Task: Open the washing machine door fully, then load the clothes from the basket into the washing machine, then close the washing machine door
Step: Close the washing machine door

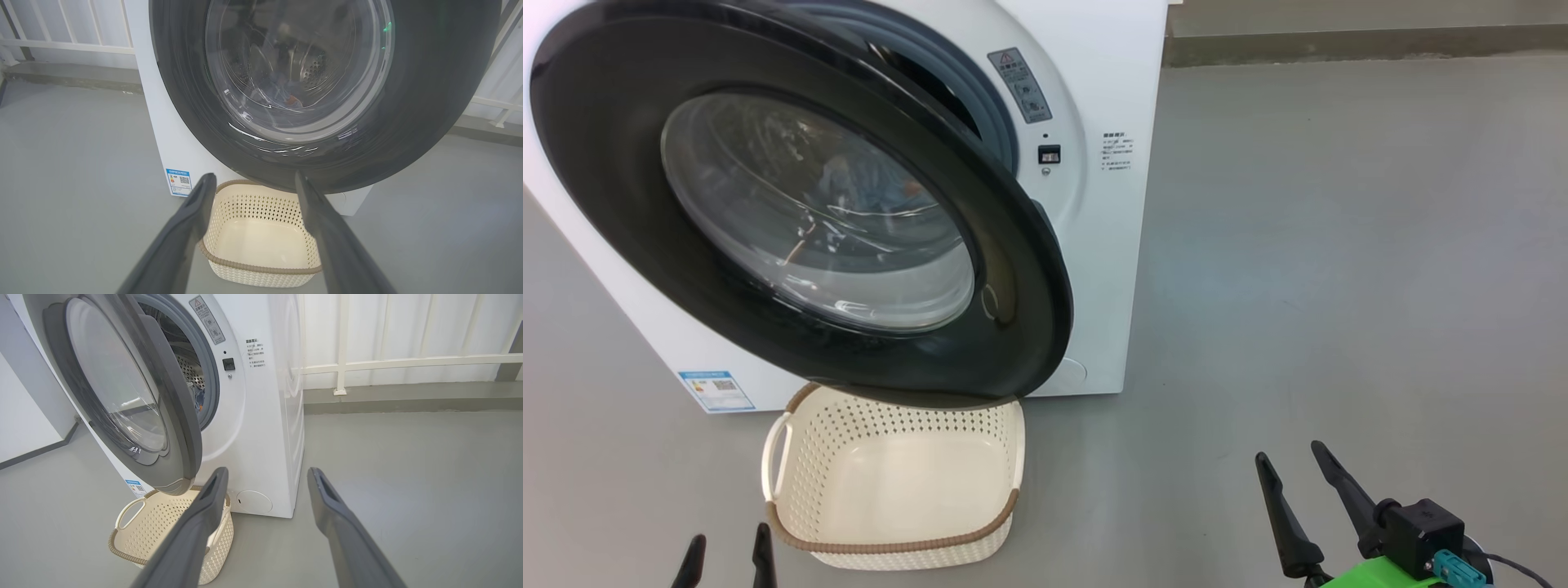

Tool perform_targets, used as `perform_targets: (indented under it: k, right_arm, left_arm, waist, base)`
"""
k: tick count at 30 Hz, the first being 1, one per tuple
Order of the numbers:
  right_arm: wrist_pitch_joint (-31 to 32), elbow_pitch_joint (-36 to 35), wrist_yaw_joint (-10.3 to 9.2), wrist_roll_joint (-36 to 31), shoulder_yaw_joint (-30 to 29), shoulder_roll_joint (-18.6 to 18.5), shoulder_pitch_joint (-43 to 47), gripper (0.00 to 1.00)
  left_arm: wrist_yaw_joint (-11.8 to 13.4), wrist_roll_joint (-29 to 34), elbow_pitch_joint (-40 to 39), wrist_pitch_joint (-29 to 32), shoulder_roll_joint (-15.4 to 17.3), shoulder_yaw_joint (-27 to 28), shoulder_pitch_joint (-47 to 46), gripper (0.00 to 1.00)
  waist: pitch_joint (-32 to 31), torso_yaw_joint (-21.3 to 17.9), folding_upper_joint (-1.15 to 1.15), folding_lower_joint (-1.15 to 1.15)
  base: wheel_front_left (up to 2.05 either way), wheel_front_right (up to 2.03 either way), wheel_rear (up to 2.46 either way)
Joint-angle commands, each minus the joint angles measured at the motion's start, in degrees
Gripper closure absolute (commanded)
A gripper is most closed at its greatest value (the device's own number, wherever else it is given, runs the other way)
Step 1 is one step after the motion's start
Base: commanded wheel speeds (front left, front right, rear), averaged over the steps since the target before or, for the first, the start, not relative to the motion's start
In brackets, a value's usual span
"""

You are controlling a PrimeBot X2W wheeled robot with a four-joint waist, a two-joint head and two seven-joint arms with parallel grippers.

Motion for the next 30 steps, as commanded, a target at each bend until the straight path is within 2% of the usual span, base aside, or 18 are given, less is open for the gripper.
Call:
perform_targets:
  k: [1,8,9,10,30]
  right_arm:
    - [-0.3,-1.6,0.17,-0.5,1.2,0.0,0.0,0.00]
    - [-0.3,-1.7,0.17,-1.0,0.0,0.0,0.0,0.00]
    - [-0.3,-1.6,0.17,-1.1,-0.2,0.0,0.0,0.43]
    - [-0.3,-1.6,0.17,-1.1,-0.4,0.0,0.0,1.00]
    - [-0.3,-1.1,0.17,-0.3,-0.4,0.0,-0.9,1.00]
  left_arm:
    - [-0.2,1.1,-1.4,-0.4,0.2,2.1,-0.6,0.00]
    - [-0.5,0.7,-1.0,-0.4,0.2,2.3,-0.7,0.00]
    - [-0.5,0.5,-0.9,-0.4,0.2,2.2,-0.7,0.00]
    - [-0.5,0.4,-0.9,-0.4,0.2,2.2,-0.7,0.00]
    - [0.4,-0.8,-0.9,-0.4,0.1,0.9,-0.8,0.00]
  waist:
    - [-0.1,-0.1,0.00,0.00]
    - [-0.1,0.0,0.00,0.00]
    - [-0.1,0.0,0.00,0.00]
    - [0.0,0.0,0.00,0.00]
    - [0.1,0.5,0.00,0.00]
  base:
    - [0.00,0.00,0.00]
    - [0.00,0.00,0.00]
    - [0.00,0.00,0.00]
    - [0.00,0.00,0.00]
    - [0.00,0.00,0.00]
